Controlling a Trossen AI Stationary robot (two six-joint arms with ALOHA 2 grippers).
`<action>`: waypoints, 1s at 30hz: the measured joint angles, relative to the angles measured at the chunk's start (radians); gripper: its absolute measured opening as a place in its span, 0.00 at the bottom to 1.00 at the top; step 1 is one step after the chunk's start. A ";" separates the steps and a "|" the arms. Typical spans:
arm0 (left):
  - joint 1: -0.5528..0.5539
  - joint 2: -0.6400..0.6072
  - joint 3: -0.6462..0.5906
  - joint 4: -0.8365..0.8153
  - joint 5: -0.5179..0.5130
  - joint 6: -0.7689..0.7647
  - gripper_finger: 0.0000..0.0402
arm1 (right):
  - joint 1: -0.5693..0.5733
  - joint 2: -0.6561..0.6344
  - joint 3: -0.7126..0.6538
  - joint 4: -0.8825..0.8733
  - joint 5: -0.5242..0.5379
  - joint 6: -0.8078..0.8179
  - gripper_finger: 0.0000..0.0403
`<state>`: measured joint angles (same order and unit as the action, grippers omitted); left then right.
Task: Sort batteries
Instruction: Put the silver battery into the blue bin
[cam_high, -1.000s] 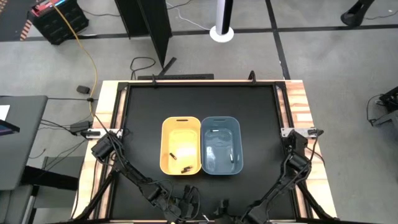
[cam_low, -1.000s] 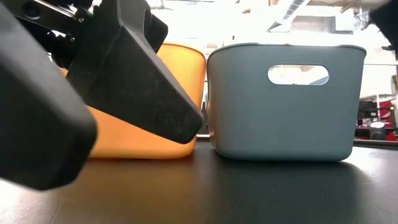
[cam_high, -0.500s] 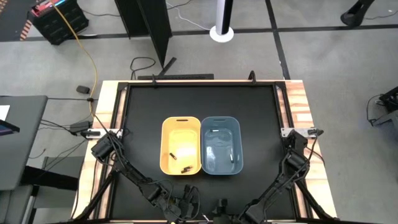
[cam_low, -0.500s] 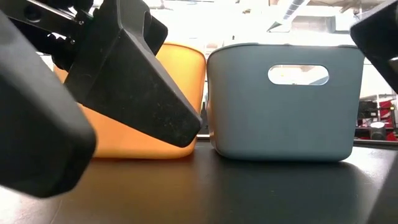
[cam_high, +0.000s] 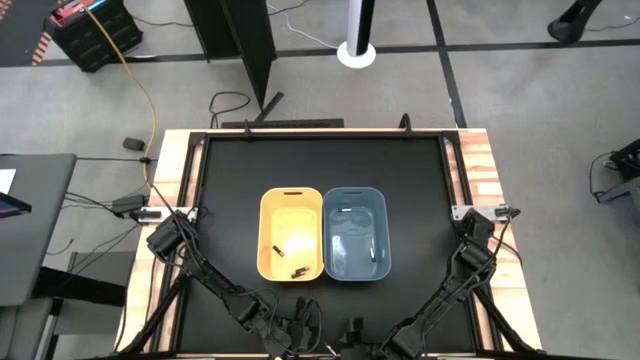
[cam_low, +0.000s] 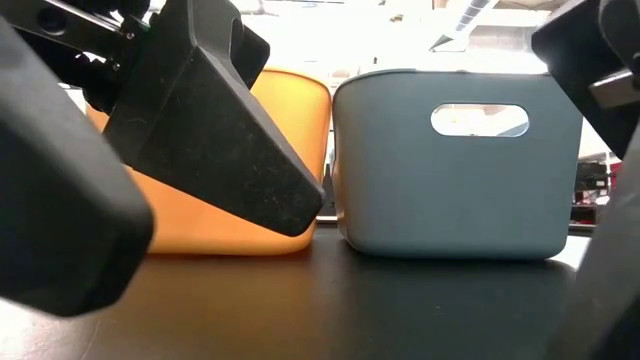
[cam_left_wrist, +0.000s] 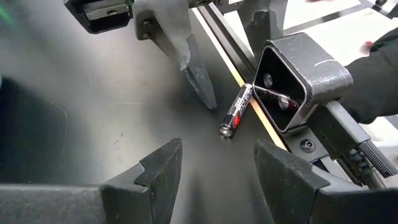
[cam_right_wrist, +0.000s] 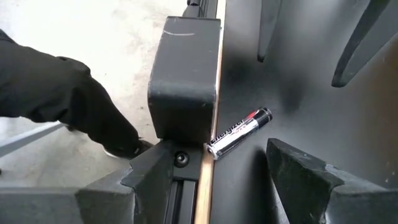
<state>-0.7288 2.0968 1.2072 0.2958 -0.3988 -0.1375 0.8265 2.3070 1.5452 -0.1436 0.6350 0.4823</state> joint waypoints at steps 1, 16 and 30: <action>0.000 0.000 0.000 0.000 0.000 0.000 0.49 | 0.000 0.000 0.000 0.000 0.000 -0.011 0.67; 0.000 0.000 0.000 0.001 0.022 -0.002 0.49 | -0.007 0.002 0.002 0.003 0.006 -0.099 0.64; 0.000 0.000 0.000 0.003 0.032 -0.005 0.49 | -0.013 -0.014 0.018 -0.026 -0.028 -0.094 0.61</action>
<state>-0.7284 2.0968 1.2072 0.2985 -0.3664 -0.1425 0.8139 2.2933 1.5631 -0.1696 0.6071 0.3881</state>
